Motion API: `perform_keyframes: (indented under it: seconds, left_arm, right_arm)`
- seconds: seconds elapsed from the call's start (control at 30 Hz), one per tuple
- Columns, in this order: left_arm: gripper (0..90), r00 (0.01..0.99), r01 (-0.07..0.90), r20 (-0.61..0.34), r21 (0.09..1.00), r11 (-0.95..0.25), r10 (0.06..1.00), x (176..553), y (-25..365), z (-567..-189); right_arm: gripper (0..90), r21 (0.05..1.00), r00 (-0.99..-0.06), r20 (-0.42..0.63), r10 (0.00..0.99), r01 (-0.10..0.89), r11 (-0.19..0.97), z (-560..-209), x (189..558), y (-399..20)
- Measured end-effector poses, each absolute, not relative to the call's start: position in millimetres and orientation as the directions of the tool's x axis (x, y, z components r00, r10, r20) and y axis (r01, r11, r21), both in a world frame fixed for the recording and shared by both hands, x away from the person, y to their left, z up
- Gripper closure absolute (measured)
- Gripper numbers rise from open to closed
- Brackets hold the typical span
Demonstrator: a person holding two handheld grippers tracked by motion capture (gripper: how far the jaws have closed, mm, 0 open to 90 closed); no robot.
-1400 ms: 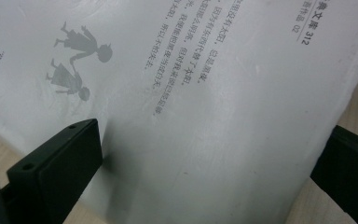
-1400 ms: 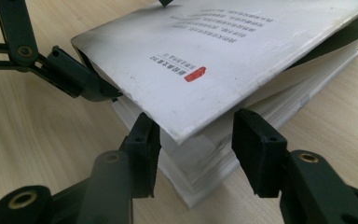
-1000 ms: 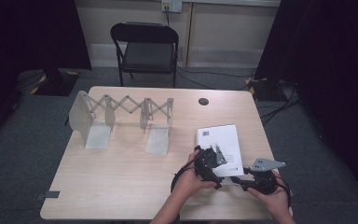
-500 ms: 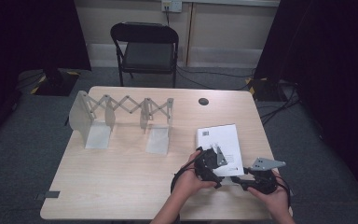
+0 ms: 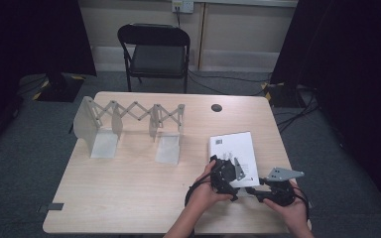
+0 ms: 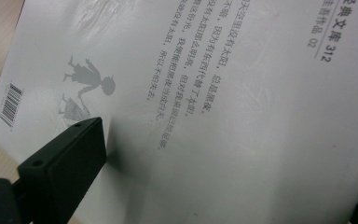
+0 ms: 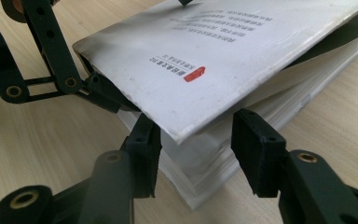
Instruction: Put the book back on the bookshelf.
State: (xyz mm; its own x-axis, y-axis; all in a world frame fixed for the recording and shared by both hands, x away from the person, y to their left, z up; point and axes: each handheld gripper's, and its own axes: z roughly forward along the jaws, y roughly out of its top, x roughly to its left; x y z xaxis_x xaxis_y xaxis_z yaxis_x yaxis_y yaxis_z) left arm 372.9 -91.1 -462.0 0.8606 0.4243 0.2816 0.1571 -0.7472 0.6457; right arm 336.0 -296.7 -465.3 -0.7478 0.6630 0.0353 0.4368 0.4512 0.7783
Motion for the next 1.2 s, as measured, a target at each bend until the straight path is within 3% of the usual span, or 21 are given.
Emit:
perform_keyframes:
  seconds: [0.33, 0.7, 1.07, 1.2]
  left_arm:
    - [11.6, 0.863, 0.155, 0.275, 0.654, -0.741, 0.423, 368.7, -88.7, -457.9]
    - [11.3, 0.872, 0.140, 0.277, 0.650, -0.747, 0.404, 370.1, -86.4, -457.0]
    - [0.0, 0.870, 0.149, 0.260, 0.672, -0.726, 0.419, 373.3, -91.1, -462.2]
    - [0.4, 0.867, 0.127, 0.298, 0.643, -0.755, 0.400, 374.3, -93.7, -462.2]
  right_arm:
    - [50.1, 0.791, -0.747, 0.047, 0.663, 0.433, 0.432, -465.7, 336.0, -299.1]
    - [55.2, 0.802, -0.715, 0.047, 0.697, 0.443, 0.401, -469.6, 339.2, -305.1]
    - [57.4, 0.803, -0.705, 0.067, 0.706, 0.458, 0.381, -467.7, 338.1, -303.0]
    - [57.4, 0.803, -0.701, 0.071, 0.709, 0.462, 0.376, -467.8, 338.1, -302.8]
